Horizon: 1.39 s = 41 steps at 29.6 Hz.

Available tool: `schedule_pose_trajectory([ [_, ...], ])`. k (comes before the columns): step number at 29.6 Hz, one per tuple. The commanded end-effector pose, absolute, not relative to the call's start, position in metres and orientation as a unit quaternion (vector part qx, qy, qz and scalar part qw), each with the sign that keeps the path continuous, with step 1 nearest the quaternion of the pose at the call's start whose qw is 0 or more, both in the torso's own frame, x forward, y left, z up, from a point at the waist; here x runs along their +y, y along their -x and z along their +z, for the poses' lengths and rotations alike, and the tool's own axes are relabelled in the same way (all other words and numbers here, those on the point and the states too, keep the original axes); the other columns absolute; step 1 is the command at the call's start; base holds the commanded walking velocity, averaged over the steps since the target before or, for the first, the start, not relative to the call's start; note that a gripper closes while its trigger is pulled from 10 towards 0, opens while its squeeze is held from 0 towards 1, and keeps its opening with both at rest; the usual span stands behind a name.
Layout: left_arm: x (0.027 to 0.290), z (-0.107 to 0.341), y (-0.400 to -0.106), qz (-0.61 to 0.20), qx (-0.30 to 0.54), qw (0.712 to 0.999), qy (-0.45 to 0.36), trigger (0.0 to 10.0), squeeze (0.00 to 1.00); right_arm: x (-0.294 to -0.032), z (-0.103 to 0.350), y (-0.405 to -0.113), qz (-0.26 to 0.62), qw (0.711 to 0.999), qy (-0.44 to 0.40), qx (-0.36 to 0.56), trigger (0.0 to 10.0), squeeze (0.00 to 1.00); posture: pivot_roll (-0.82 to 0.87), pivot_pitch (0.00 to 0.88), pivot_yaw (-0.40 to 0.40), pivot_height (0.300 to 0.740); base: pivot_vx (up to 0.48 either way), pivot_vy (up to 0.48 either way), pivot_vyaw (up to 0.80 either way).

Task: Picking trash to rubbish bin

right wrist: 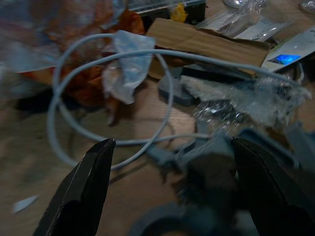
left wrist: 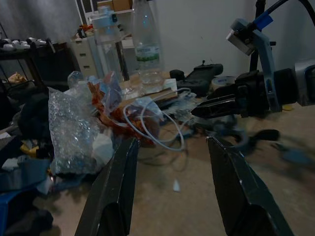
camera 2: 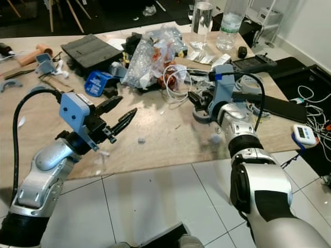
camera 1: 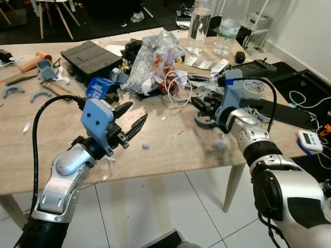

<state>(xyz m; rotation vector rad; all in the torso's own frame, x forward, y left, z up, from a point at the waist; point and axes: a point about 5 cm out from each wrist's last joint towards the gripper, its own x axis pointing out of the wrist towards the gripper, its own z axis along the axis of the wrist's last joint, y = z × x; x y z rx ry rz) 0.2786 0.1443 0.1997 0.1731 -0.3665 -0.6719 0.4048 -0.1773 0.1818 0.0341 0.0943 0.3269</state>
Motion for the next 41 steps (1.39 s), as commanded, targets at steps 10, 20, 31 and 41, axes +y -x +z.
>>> schedule_pose_trajectory([
  [10,0.144,0.193,-0.277,-0.328,-0.167,0.927,-0.078,10.0,0.0,-0.184,0.182,-0.402,0.208,0.974,0.041,0.084,10.0,0.0,-0.01,0.112,-0.045,0.74,0.0,0.0,0.0],
  [20,0.143,0.193,-0.276,-0.335,-0.162,0.925,-0.076,10.0,0.0,-0.173,0.188,-0.401,0.272,0.959,0.027,0.074,10.0,0.0,-0.02,0.134,-0.042,0.74,0.0,-0.182,0.0],
  [31,0.143,0.193,-0.276,-0.333,-0.162,0.926,-0.071,10.0,0.0,-0.174,0.189,-0.401,0.276,0.958,0.031,0.074,10.0,0.0,-0.02,0.142,-0.039,0.74,0.0,-0.365,0.0],
  [41,0.141,0.197,-0.277,-0.332,-0.17,0.925,-0.077,10.0,0.0,-0.154,0.189,-0.395,0.349,0.931,0.066,0.082,10.0,0.0,-0.02,0.165,-0.045,0.74,0.0,0.0,0.0],
])
